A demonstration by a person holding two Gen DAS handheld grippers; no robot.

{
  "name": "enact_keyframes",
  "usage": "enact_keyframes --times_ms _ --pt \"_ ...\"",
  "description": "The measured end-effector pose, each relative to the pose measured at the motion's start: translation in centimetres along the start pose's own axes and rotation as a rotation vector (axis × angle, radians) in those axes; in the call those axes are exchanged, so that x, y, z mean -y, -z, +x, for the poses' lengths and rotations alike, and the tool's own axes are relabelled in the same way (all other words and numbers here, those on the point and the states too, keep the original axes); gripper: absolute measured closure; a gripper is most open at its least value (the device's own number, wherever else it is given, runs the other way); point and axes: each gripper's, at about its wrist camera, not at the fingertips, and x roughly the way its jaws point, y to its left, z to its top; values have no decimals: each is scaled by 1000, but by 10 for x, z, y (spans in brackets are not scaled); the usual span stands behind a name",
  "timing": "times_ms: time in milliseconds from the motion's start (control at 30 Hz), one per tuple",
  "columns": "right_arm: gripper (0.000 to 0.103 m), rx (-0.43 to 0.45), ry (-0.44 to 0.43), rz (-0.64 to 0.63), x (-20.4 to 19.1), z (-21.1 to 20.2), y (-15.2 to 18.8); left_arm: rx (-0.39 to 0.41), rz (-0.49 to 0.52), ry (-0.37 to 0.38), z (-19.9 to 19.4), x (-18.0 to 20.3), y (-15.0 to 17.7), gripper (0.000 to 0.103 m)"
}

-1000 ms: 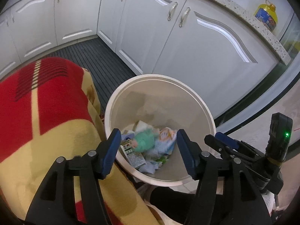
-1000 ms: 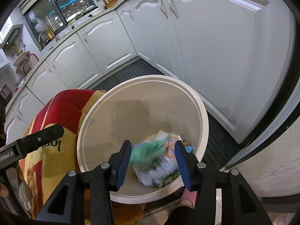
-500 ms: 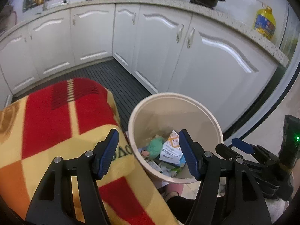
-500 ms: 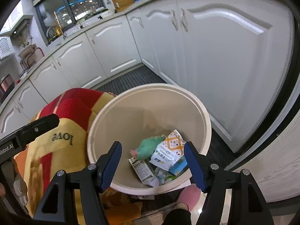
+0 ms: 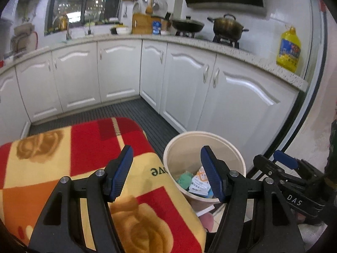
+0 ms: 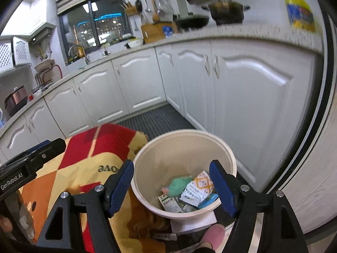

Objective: Collect trash

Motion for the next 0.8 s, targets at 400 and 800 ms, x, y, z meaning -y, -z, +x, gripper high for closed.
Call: enact_keyframes --times_ms 400,800 --pt "7 165 -8 -36 -41 -67 -13 114 9 0 -67 -8 3 18" --pt "2 251 36 -80 -60 -104 -9 168 -8 -23 -98 -18 5 18"
